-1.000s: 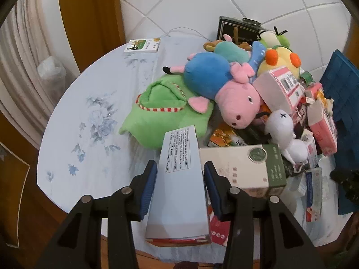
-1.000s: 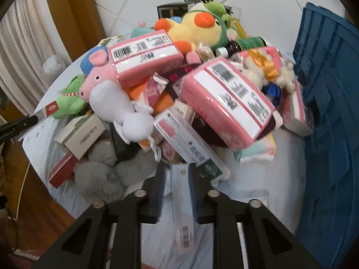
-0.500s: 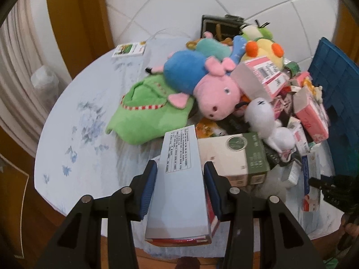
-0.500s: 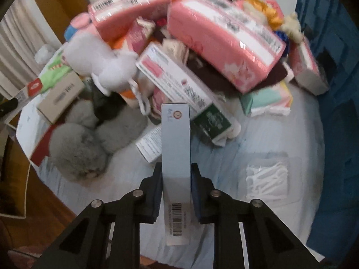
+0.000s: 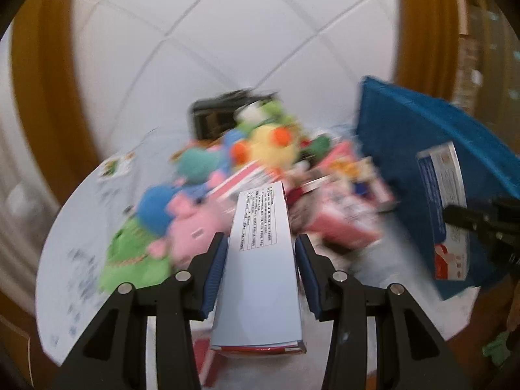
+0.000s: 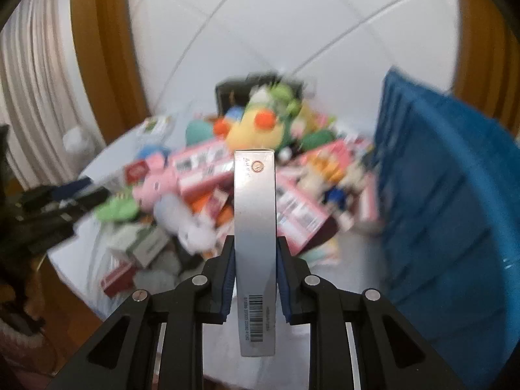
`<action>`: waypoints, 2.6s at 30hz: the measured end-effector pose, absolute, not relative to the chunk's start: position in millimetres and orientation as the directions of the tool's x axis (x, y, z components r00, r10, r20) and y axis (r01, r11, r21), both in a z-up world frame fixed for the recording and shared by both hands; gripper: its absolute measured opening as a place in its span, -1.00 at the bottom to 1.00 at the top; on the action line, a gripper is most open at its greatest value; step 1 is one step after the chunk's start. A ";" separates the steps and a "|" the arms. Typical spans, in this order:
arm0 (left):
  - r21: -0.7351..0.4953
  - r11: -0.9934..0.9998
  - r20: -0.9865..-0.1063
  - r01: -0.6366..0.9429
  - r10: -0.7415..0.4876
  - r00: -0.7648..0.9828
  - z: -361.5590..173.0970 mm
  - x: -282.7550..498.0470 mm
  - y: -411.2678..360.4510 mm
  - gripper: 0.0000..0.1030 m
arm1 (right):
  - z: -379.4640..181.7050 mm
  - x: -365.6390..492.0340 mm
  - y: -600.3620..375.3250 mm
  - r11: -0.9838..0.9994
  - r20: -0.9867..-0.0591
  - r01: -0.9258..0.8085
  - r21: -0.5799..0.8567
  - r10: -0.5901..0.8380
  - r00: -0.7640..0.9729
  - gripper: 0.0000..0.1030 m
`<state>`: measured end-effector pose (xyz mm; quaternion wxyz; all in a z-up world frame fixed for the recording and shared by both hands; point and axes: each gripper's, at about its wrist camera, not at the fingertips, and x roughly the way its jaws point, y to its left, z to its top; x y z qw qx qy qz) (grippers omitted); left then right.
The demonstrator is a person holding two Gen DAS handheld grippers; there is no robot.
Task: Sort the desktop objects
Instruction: 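Carry both white boxes over the blue crate and release them inside, then return both grippers to the pile on the table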
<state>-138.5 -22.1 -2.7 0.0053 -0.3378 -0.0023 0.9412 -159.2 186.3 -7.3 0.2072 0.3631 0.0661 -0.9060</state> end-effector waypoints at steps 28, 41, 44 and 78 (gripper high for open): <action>-0.002 -0.900 -0.615 -0.436 0.345 -0.709 96.5 -179.2 347.3 -0.17 | 77.6 -139.5 492.9 -0.992 -0.617 -0.086 -0.096 0.127 -0.777 -0.57; 0.022 -0.919 -0.693 -0.393 0.270 -0.668 67.3 -175.1 394.3 -0.17 | 43.0 -152.5 533.3 -0.991 -0.666 -0.036 -0.129 0.114 -0.738 -0.56; 0.018 -0.923 -0.695 -0.385 0.265 -0.669 64.2 -174.5 395.6 -0.17 | 39.5 -152.8 537.8 -0.990 -0.671 -0.032 -0.134 0.114 -0.733 -0.56; -0.038 -0.998 -0.503 -0.049 0.062 -0.862 89.3 -119.9 204.9 0.34 | 106.8 -94.7 430.6 -0.983 -0.425 0.182 -0.004 -0.163 -0.890 1.00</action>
